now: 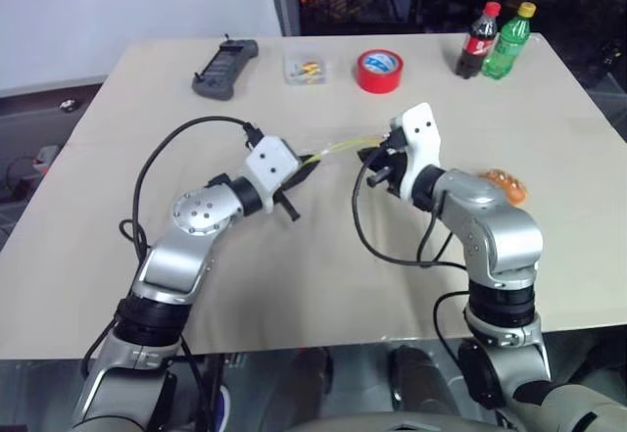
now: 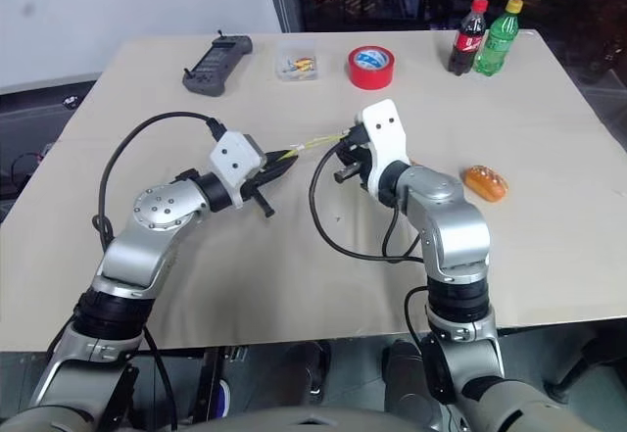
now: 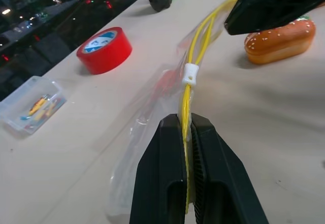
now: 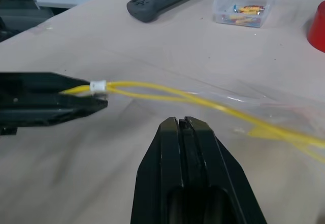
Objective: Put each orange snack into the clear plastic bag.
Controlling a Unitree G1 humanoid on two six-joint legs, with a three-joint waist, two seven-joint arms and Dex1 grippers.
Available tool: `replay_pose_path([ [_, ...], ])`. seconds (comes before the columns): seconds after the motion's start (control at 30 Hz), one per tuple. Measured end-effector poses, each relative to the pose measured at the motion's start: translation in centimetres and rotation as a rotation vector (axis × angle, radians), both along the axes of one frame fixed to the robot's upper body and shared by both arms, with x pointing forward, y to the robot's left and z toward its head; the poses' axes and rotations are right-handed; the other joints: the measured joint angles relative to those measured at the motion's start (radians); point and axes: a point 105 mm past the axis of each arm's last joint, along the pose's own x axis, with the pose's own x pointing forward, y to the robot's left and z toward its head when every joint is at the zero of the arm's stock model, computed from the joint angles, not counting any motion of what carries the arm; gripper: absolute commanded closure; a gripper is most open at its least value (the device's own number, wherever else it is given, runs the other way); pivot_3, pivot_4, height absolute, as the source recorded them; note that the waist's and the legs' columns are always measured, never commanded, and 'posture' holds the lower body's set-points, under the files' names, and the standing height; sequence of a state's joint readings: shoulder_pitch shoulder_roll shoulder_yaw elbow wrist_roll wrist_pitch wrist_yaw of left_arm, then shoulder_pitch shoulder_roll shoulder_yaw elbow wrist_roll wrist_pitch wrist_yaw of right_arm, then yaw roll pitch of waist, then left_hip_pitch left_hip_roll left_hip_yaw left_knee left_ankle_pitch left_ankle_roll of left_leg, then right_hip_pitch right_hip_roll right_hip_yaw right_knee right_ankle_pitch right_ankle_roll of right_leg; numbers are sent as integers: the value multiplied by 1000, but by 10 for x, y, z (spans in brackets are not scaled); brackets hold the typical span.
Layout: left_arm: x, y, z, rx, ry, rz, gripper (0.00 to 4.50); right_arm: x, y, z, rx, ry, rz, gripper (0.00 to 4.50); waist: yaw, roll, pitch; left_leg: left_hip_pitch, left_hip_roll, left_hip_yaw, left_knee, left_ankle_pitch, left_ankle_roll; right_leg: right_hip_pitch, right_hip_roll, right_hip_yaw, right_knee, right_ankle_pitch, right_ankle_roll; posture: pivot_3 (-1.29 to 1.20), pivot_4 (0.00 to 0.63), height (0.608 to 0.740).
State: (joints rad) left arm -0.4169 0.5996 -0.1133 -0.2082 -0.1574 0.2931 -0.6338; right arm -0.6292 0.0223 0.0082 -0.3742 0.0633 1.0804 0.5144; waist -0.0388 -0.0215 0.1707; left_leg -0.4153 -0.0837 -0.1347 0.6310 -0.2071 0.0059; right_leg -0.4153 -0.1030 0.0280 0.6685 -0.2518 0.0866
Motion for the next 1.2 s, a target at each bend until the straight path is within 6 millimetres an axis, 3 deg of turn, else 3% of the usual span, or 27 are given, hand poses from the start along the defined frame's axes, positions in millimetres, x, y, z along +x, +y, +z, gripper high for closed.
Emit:
replay_pose_path([
  [0.33,-5,0,-7,4,30,-12,4500,-13,18,11,87,29,105,4416,-3,0,0,0,0,0,1,-1,2,0,0,0,3,0,0,0,150,740],
  [1.2,-8,1,-4,-1,48,-13,4500,-14,16,7,65,43,101,4416,-3,0,0,1,0,0,2,-2,4,-1,0,0,4,0,0,0,150,740],
])
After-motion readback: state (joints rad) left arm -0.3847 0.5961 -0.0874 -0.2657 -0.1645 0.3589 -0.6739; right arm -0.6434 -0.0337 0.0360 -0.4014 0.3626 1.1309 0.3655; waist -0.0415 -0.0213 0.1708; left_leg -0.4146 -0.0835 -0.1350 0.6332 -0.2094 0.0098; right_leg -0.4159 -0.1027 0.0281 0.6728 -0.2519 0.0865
